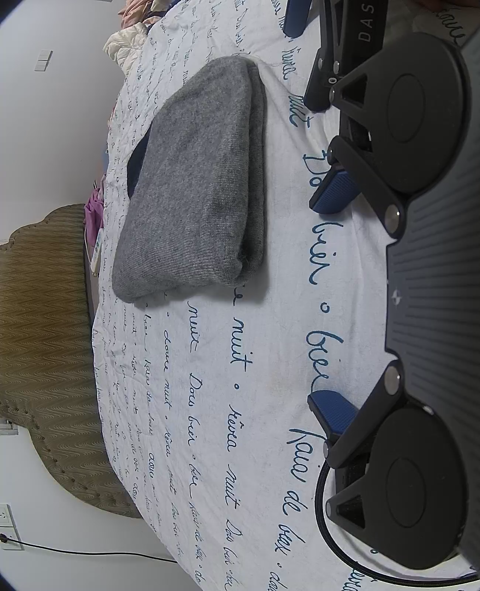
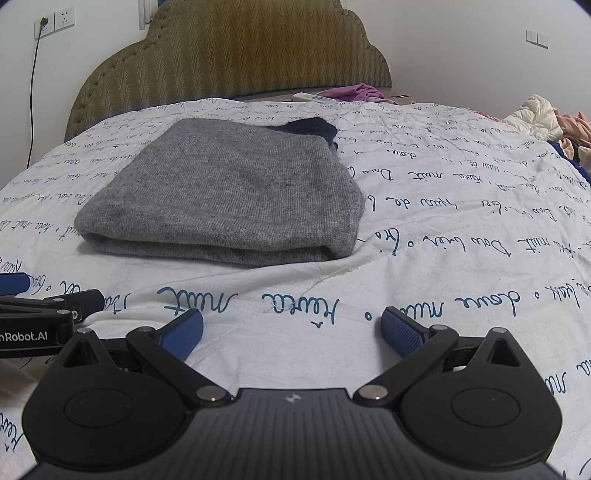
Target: Fold small clothes
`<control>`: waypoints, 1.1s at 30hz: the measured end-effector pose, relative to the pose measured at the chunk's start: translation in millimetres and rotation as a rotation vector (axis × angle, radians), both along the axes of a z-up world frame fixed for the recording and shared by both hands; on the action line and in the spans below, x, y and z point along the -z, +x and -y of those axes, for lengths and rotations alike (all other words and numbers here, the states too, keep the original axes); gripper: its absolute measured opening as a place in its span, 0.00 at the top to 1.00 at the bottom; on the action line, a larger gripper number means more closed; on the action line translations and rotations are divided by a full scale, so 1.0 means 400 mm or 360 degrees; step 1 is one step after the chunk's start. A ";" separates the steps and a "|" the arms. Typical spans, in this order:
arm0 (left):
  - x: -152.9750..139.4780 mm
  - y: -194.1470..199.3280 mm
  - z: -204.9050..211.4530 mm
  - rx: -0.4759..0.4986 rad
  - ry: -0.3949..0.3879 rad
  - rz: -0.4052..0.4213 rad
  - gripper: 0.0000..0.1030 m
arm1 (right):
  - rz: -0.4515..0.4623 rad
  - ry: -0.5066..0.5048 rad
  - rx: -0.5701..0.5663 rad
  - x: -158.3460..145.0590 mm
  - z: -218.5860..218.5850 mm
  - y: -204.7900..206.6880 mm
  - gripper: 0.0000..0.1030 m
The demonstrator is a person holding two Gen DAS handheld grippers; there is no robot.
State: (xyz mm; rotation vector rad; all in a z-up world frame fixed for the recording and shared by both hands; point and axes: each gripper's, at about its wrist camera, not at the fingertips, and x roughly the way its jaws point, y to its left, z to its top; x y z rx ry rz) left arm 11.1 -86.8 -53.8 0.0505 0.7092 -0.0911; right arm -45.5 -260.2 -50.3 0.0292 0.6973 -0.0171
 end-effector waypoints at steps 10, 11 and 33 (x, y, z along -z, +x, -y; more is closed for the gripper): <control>0.000 0.000 0.001 0.0005 0.0003 -0.0003 0.00 | 0.0071 0.0002 0.0020 -0.011 0.001 -0.014 0.00; -0.001 0.000 0.002 0.0006 0.0006 -0.0006 0.00 | 0.0075 -0.0004 0.0021 -0.012 0.000 -0.015 0.00; -0.021 -0.006 -0.003 0.0044 0.0020 -0.0022 0.00 | 0.0054 0.0001 0.0016 -0.017 0.003 -0.012 0.00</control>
